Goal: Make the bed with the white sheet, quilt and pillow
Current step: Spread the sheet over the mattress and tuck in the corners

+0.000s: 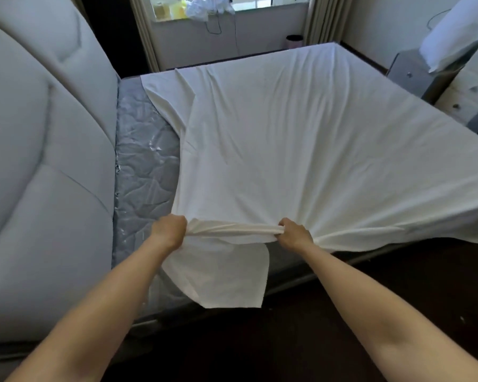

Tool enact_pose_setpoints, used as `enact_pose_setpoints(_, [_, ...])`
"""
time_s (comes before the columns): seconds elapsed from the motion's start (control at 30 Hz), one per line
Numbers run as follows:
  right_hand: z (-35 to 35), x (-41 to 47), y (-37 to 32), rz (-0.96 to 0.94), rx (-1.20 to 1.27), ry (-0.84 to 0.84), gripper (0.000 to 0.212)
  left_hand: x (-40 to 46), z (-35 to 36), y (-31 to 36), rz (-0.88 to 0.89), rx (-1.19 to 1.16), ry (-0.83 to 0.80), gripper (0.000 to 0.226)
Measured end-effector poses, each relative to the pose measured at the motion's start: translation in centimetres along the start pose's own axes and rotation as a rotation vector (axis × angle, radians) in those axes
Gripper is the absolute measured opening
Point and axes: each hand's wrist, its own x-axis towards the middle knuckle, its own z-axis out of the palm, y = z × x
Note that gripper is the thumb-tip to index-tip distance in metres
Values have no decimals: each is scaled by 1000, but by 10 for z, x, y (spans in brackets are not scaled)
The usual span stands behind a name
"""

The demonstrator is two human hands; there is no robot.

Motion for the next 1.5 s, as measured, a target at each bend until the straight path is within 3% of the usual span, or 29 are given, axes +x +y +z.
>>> enact_pose_setpoints(0.4, [98, -94, -24, 31, -36, -214, 16, -83, 85, -66, 139, 2, -363, 23])
enact_pose_setpoints(0.73, [169, -192, -54, 135, 64, -222, 16, -143, 136, -114, 268, 134, -420, 31])
enact_pose_setpoints(0.93, [229, -240, -76, 155, 148, -423, 25, -173, 174, -152, 237, 177, -504, 36])
enact_pose_setpoints(1.03, [246, -247, -79, 123, 42, -568, 50, -181, 192, -164, 237, 65, -435, 31])
enact_pose_setpoints(1.1, [254, -246, -88, 87, 22, -551, 59, -187, 203, -166, 244, -72, -321, 25])
enact_pose_setpoints(1.2, [259, -243, -128, 133, 448, -380, 40, -199, 211, -149, 310, -294, -167, 14])
enact_pose_setpoints(1.27, [259, -235, -165, 272, 829, -410, 39, -210, 210, -128, 378, -403, -95, 14])
enact_pose_setpoints(1.3, [259, -230, -179, 306, 888, -436, 42, -215, 208, -118, 418, -444, -71, 15])
enact_pose_setpoints(1.37, [259, -224, -197, 279, 805, -499, 33, -223, 210, -105, 529, -495, -56, 31])
enact_pose_setpoints(1.43, [255, -221, -203, 249, 695, -488, 1, -229, 213, -104, 651, -559, -94, 40])
enact_pose_setpoints(1.5, [252, -215, -199, 280, 710, -442, 16, -232, 217, -113, 602, -835, -158, 39])
